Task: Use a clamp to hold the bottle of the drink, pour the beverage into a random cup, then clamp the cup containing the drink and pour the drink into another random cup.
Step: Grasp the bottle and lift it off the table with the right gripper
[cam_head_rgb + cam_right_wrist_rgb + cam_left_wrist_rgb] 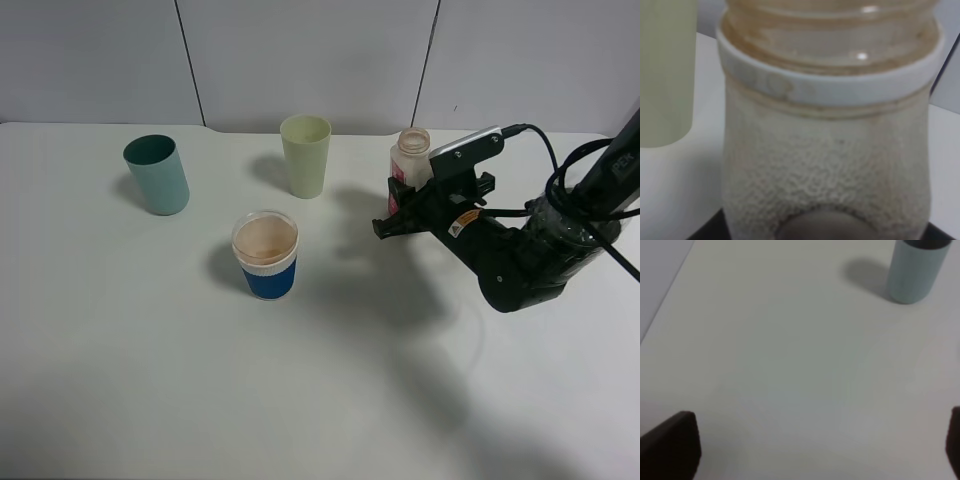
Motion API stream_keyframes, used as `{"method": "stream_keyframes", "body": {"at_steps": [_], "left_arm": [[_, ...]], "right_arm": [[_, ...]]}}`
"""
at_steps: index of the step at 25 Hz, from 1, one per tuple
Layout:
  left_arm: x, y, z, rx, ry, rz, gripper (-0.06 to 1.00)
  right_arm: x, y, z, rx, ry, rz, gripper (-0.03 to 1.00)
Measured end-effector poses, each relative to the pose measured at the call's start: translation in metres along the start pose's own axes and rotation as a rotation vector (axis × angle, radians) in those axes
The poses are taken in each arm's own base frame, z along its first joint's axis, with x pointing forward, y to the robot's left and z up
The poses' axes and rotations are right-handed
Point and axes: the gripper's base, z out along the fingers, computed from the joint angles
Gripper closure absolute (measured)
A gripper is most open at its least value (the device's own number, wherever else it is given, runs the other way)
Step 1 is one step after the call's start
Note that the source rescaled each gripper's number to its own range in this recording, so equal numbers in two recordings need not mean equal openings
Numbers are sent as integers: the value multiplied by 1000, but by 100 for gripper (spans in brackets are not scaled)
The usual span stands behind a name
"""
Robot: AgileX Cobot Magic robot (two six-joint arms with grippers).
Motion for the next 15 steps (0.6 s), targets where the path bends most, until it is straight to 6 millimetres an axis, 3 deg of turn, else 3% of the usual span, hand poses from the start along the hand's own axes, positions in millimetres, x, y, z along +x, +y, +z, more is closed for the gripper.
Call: {"method": "stream_keyframes", "body": {"at_steps": [8, 15], "left_arm": [[0, 0, 0, 0, 0, 0, -6], [0, 0, 0, 0, 0, 0, -6]], "right_arm": [[-1, 4, -1, 3, 7, 25, 97], [-15, 4, -4, -23, 68, 42, 97]]}}
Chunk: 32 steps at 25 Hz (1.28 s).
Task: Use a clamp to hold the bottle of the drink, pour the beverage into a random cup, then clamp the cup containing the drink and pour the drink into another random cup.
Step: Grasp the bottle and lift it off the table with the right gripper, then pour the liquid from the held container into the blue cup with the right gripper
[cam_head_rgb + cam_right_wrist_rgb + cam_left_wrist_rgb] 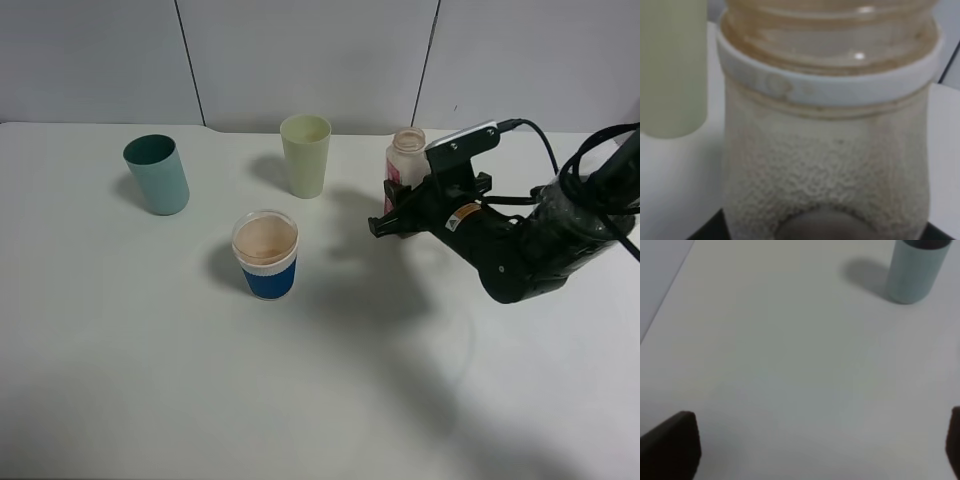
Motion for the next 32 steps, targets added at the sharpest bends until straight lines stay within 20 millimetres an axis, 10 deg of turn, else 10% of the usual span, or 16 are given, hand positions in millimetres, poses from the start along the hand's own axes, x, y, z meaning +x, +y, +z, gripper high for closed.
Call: {"method": "stream_keyframes", "body": {"at_steps": [32], "left_arm": [[0, 0, 0, 0, 0, 0, -6]], "right_arm": [[-118, -6, -8, -92, 6, -191, 97]]}}
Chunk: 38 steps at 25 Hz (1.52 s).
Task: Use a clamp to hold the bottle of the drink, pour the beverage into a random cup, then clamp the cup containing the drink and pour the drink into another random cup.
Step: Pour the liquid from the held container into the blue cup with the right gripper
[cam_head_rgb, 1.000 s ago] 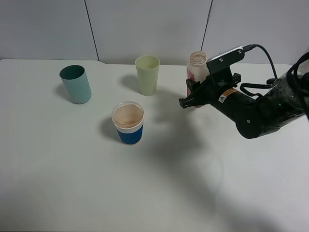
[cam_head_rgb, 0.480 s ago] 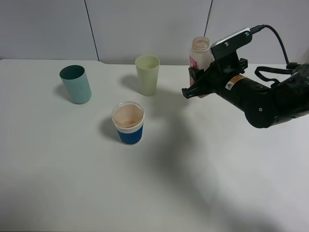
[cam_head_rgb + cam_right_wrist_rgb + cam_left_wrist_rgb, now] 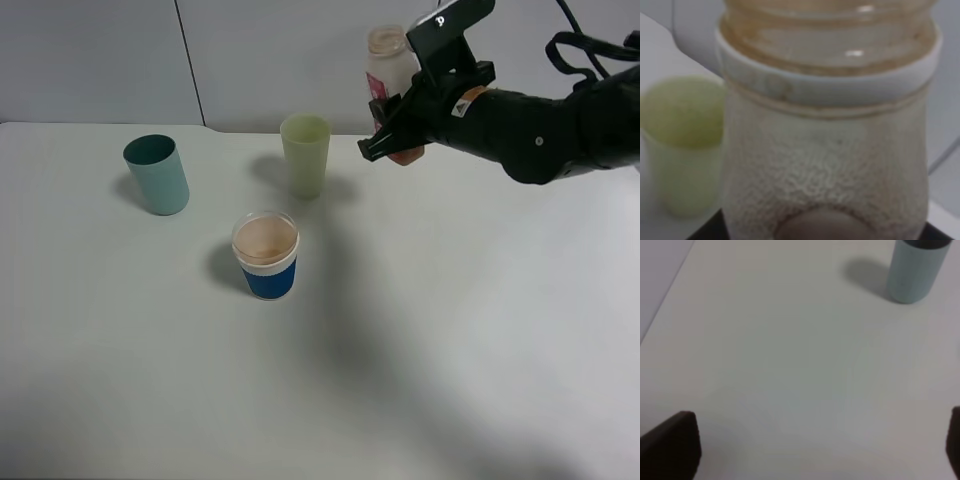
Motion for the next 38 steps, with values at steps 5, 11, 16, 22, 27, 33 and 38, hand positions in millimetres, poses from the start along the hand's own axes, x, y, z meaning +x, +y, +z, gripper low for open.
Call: {"method": "stream_keyframes", "body": {"at_steps": [5, 11, 16, 22, 27, 33, 38], "left_arm": [[0, 0, 0, 0, 0, 0, -6], [0, 0, 0, 0, 0, 0, -6], [0, 0, 0, 0, 0, 0, -6], [0, 0, 0, 0, 0, 0, -6], [0, 0, 0, 0, 0, 0, -6], [0, 0, 0, 0, 0, 0, -6], [0, 0, 0, 0, 0, 0, -6]], "right_arm": [[-25, 9, 8, -58, -3, -59, 97], [-42, 22, 10, -130, -6, -143, 97], [-39, 34, 8, -207, 47, -233, 97], [-34, 48, 4, -292, 112, -340, 97], [-29, 55, 1, -346, 159, -447, 97], [-25, 58, -2, -382, 191, -563, 97], [-25, 59, -2, -391, 179, -644, 97]]}}
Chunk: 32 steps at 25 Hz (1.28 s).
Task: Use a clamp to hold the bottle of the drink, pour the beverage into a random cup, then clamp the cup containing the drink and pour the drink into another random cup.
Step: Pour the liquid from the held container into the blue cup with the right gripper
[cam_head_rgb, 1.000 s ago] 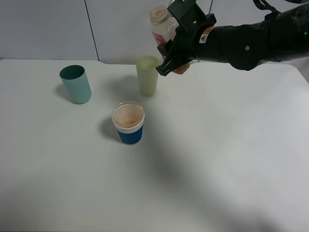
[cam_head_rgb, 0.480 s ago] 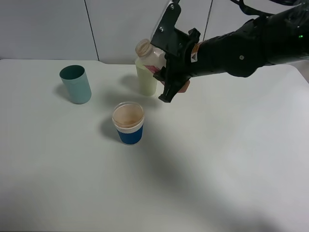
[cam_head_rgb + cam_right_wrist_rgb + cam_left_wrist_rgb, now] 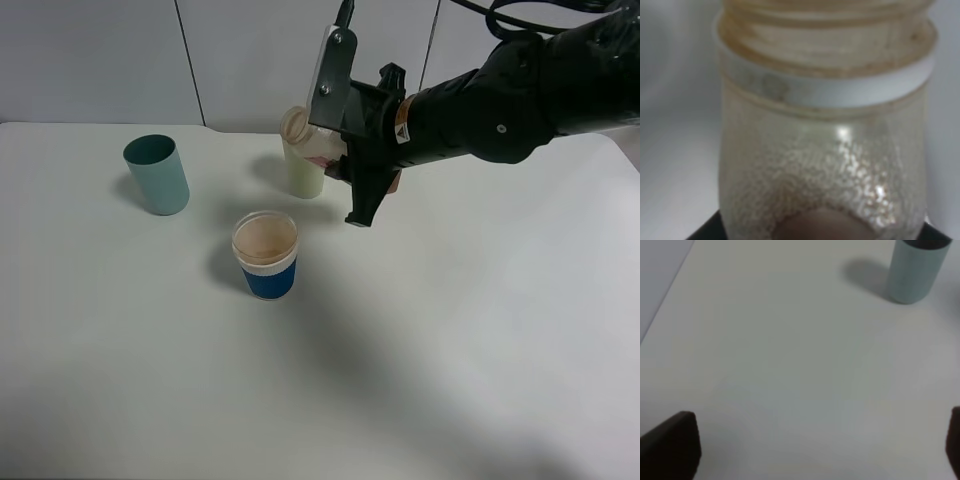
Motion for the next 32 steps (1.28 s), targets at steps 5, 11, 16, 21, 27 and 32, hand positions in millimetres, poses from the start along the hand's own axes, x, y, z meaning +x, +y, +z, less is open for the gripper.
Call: {"method": "stream_keyframes", "body": {"at_steps": [5, 11, 16, 21, 27, 32], "left_arm": [[0, 0, 0, 0, 0, 0, -6], [0, 0, 0, 0, 0, 0, -6], [0, 0, 0, 0, 0, 0, -6], [0, 0, 0, 0, 0, 0, -6], [0, 0, 0, 0, 0, 0, -6], [0, 0, 0, 0, 0, 0, -6]], "right_arm": [[-3, 2, 0, -14, 15, -65, 97], [-22, -3, -3, -5, 17, -170, 97], [-30, -1, -5, -11, 27, -205, 97], [-25, 2, -5, -37, 104, -252, 97], [-26, 5, -6, -46, 127, -305, 97], [-35, 13, -7, -52, 108, -352, 97]]}}
